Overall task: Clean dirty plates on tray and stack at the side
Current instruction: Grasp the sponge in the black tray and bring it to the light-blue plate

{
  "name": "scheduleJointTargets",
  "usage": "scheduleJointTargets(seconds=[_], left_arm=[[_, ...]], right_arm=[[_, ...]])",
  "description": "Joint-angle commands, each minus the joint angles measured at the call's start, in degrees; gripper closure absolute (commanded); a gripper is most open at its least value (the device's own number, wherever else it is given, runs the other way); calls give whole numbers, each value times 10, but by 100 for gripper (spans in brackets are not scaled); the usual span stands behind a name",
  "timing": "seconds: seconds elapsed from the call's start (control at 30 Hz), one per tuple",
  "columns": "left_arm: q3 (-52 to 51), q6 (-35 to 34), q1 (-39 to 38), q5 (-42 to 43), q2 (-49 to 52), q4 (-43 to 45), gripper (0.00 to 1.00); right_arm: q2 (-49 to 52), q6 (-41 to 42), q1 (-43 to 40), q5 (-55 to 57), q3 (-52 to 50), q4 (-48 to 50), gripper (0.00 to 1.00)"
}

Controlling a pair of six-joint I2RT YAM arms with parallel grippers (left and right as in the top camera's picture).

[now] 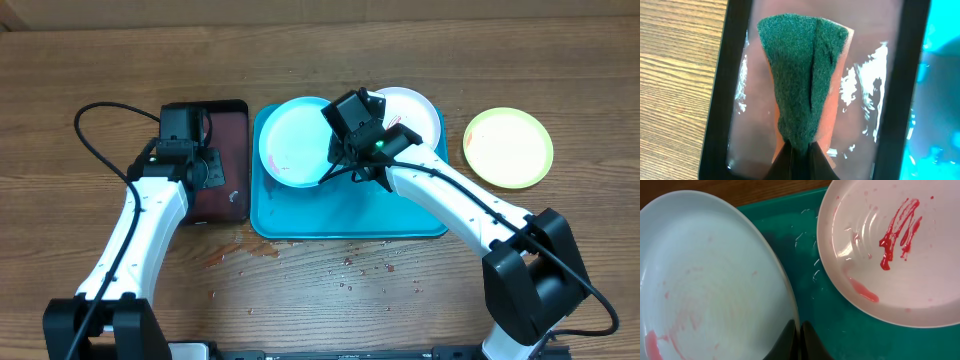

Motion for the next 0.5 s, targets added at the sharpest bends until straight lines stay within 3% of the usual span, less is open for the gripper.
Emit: scheduleJointTargets(seconds=[0.0, 0.23, 0.47], left_arm=[[12, -22, -1, 41, -17, -5, 96], [11, -56, -14, 162, -20, -5, 96], [11, -79, -91, 163, -20, 17, 96]], right_arm=[[14, 21, -1, 1, 4, 9, 96], [46, 65, 0, -2, 4, 35, 96], [68, 73, 0, -1, 4, 44, 96]])
